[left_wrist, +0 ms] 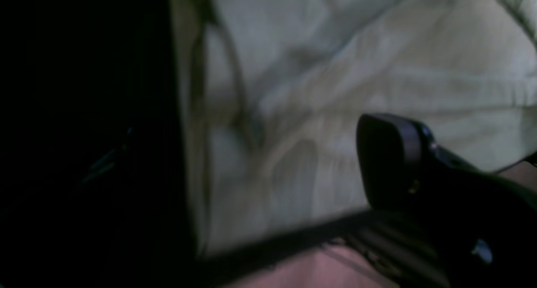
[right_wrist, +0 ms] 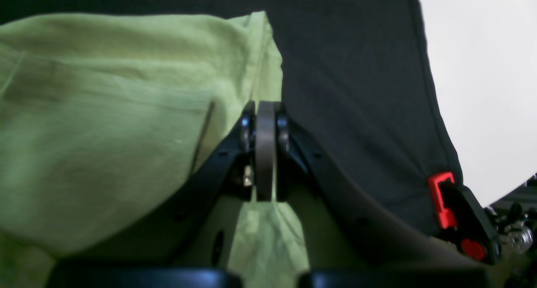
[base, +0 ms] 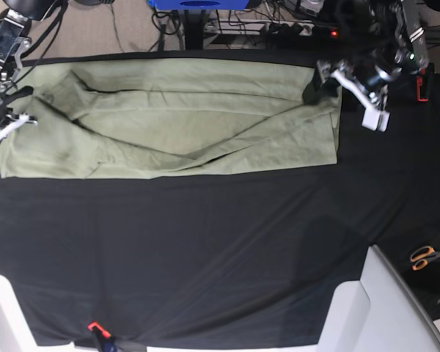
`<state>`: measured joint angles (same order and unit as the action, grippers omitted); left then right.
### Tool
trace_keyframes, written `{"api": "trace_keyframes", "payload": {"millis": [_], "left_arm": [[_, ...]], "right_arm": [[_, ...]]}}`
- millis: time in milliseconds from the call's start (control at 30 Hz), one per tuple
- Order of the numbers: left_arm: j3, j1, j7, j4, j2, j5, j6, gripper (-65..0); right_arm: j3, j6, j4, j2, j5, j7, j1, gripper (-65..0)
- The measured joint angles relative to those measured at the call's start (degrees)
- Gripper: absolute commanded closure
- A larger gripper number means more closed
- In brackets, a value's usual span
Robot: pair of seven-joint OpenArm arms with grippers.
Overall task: Fold the T-shirt properly
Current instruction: 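Release the shirt and raise both grippers above the collar edge, then grasp the shirt's end with the left gripper and fold it inward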
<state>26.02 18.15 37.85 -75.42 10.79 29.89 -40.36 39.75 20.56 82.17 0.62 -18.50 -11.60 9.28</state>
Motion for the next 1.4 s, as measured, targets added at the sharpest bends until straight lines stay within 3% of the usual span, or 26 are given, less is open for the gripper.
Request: {"api": "trace_keyframes", "payload": {"millis": [133,533,767,800,833,967,1167,1233,1300,1333,1400], "left_arm": [[-1.38,-0.74,-3.52,1.62,-0.48,0.37,-0.04,-65.0],[0.15,-2.49,-2.71,2.58,-1.07,0.35,-0.48,-65.0],[-1.31,-6.4,-6.71,8.09,-2.73,1.75,-0.44,-65.0],[-1.33,-6.56,-6.99,8.48,-2.84,1.97,-0.59,-62.2],[-1.31,-6.86,-6.82,8.96,-2.78,1.99,-0.66,-52.0],[-1.33,-7.8,-4.39,11.37,-2.67,0.59,-0.09,0.0],[-1.75,-8.15,-2.36,10.73,-0.44,0.0,-0.39,0.0],[-1.75,-7.56,-1.7,8.94,0.61,-1.01,-0.04,0.0],[-1.73,-6.91,-0.92,7.32,1.16,-1.64,0.02,0.0],[-1.75,-6.78,-0.94,6.88,1.27,-1.68,0.33,0.0],[-2.14,-6.86,-0.72,6.71,1.86,-1.75,0.39,0.0]], "right_arm": [[0.0,0.04,0.02,-0.02,0.02,0.02,0.02,0.0],[0.0,0.02,0.76,0.0,0.02,0.02,0.79,0.0],[0.0,0.04,0.76,0.0,0.02,0.0,0.79,0.0],[0.0,0.04,0.76,0.0,0.02,0.0,0.79,0.0],[0.0,0.02,0.76,0.0,0.02,0.02,0.79,0.0],[0.0,0.04,0.76,-0.02,0.02,0.02,0.79,0.0],[0.0,0.72,0.87,-0.02,0.02,-0.02,0.79,0.0],[0.0,4.17,3.45,-1.36,-0.28,-0.66,1.42,0.0],[0.04,8.2,10.08,-5.38,-0.66,-3.32,2.71,0.0],[-1.33,10.93,13.94,-7.19,-1.2,-5.86,3.5,0.0],[-9.29,14.97,20.33,-7.54,-0.33,-11.74,5.68,0.0]]}}
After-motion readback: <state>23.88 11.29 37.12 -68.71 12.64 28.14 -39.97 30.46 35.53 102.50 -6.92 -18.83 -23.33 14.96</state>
